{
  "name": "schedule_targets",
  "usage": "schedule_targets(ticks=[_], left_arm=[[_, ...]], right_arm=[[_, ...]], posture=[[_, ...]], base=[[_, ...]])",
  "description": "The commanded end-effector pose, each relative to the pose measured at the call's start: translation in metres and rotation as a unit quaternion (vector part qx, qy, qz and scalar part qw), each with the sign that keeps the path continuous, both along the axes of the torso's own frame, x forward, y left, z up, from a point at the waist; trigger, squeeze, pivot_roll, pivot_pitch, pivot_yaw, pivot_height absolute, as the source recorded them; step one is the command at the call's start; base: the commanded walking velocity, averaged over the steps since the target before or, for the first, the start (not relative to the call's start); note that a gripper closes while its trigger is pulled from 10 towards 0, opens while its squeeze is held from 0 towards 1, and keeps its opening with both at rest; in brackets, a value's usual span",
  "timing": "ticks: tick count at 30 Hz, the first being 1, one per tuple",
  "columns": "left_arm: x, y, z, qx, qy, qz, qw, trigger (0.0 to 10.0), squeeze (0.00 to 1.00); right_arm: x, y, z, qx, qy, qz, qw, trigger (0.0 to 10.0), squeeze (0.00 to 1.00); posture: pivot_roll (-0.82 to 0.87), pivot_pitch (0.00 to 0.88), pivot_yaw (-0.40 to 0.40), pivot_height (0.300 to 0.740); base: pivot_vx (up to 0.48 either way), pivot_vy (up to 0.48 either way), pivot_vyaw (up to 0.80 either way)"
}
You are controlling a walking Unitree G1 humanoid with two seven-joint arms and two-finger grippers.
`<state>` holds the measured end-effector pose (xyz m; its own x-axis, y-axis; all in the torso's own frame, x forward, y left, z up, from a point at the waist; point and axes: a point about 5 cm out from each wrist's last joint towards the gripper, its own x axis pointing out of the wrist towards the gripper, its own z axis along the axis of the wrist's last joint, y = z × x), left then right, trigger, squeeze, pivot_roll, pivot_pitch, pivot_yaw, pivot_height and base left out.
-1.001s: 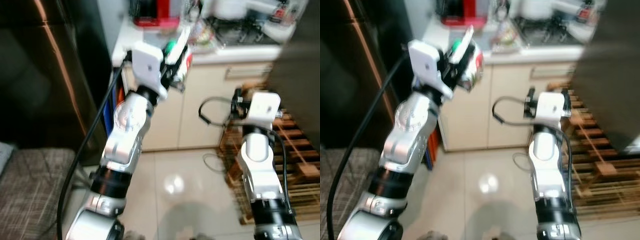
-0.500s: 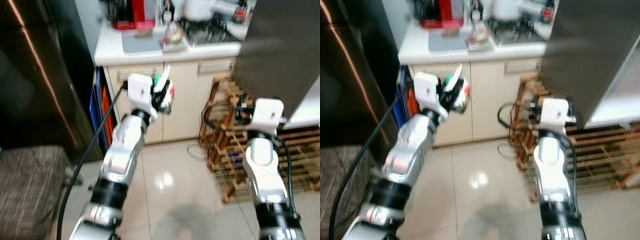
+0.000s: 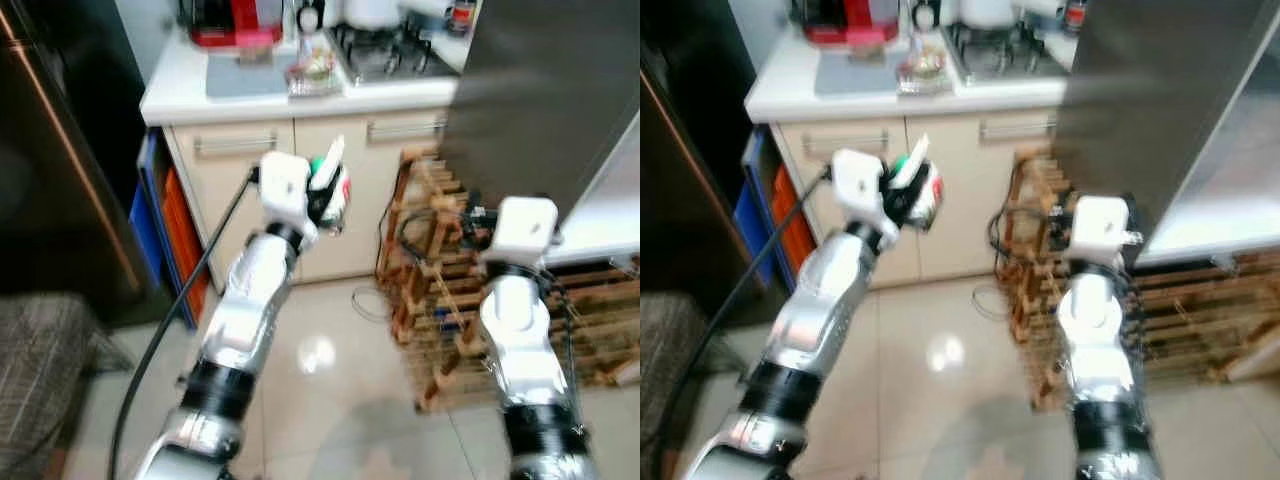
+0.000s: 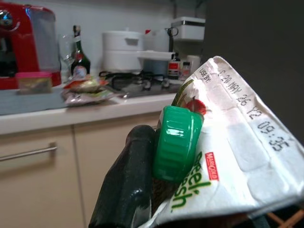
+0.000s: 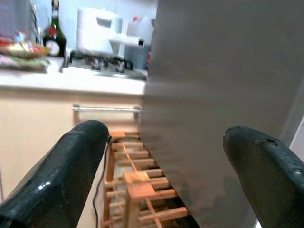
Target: Restocking fridge
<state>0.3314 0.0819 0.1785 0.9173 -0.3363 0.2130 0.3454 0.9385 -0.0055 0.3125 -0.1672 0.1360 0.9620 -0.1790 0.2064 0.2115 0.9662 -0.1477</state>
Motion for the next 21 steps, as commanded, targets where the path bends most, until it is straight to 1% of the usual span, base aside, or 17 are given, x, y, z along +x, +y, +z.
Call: schedule_targets(ticks=[1,8,10,14,18,19,20,21], left_arm=[[-0.002,-0.010,0.006,0.003,-0.014,-0.021,1.000,10.0,0.00],[-0.004,-0.010,0.010,0.006,-0.028,-0.032,0.999,10.0,0.00],[-0.007,-0.014,0.013,0.011,-0.040,-0.049,0.998,10.0,0.00],[-0.009,-0.016,0.013,0.018,-0.046,-0.057,0.997,10.0,0.00],[-0.006,-0.017,0.011,0.019,-0.034,-0.056,0.998,10.0,0.00],[-0.001,-0.015,0.006,0.021,-0.017,-0.042,0.999,10.0,0.00],[-0.001,-0.015,0.006,0.021,-0.017,-0.042,0.999,10.0,0.00],[0.002,-0.012,0.003,0.022,-0.003,-0.030,0.999,10.0,0.00]], right_arm=[[-0.001,-0.011,-0.002,-0.002,0.004,-0.016,1.000,10.0,0.00],[0.000,-0.010,-0.005,0.001,0.010,-0.015,1.000,10.0,0.00],[0.000,-0.009,-0.005,0.001,0.011,-0.013,1.000,10.0,0.00],[0.000,-0.008,-0.005,0.000,0.010,-0.011,1.000,10.0,0.00],[0.000,-0.010,-0.004,-0.002,0.009,-0.010,1.000,10.0,0.00],[0.000,-0.011,-0.004,-0.002,0.009,-0.010,1.000,10.0,0.00],[0.000,-0.011,-0.004,-0.002,0.009,-0.010,1.000,10.0,0.00],[-0.002,-0.012,-0.005,-0.003,0.009,-0.009,1.000,10.0,0.00]], posture=[[-0.11,0.000,0.038,0.740],[-0.11,0.000,0.044,0.740],[-0.11,0.000,0.045,0.740],[-0.11,0.000,0.046,0.740],[-0.12,0.000,0.049,0.740],[-0.13,0.000,0.052,0.740],[-0.13,0.000,0.052,0.740],[-0.13,0.000,0.054,0.740]], base=[[0.000,-0.424,0.00],[0.000,-0.441,0.00],[0.000,-0.459,0.00],[0.000,-0.461,0.00],[0.000,-0.460,0.00],[0.000,-0.461,0.00],[0.000,-0.461,0.00],[0.000,-0.458,0.00]])
